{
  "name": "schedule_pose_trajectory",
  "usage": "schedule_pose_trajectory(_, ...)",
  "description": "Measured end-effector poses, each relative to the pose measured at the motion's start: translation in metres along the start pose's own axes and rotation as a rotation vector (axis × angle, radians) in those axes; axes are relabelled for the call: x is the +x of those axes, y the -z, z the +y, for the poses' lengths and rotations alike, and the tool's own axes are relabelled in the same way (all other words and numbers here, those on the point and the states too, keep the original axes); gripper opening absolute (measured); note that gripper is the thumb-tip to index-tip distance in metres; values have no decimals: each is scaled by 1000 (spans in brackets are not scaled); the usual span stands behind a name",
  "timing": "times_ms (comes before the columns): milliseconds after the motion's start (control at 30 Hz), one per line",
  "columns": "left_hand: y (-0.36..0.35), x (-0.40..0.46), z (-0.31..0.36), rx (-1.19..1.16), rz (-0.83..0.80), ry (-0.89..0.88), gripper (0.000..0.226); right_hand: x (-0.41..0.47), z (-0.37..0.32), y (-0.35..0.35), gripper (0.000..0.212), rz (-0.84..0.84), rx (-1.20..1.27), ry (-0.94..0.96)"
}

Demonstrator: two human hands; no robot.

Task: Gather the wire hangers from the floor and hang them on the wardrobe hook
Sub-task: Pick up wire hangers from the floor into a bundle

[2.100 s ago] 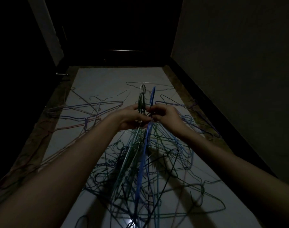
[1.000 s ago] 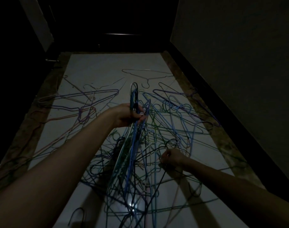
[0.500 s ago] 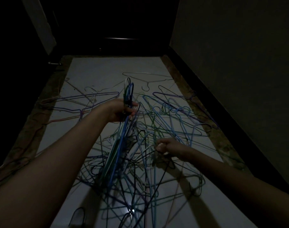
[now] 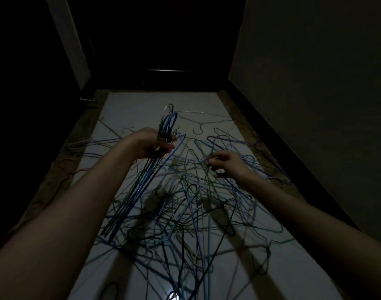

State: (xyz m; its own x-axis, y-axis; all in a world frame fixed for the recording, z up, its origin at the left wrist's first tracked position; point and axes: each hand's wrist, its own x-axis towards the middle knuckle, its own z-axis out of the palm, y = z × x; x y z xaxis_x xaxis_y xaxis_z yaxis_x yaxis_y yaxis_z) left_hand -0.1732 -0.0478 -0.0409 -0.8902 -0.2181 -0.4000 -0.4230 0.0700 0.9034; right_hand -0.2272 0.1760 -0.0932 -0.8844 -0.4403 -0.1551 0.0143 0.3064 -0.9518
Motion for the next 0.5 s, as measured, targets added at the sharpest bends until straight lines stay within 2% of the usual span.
schedule_pose_trajectory(200, -2, 2, -3, -152, 71, -17, 20, 1, -2, 9, 7, 154, 34, 76)
schedule_pose_trajectory(367, -14, 1, -4, -220, -10, 19, 22, 10, -13, 10, 22, 198, 40, 122)
schedule_pose_trajectory(500, -30, -1, -1, -208, -70, 24, 26, 13, -27, -8, 14, 141, 77, 152)
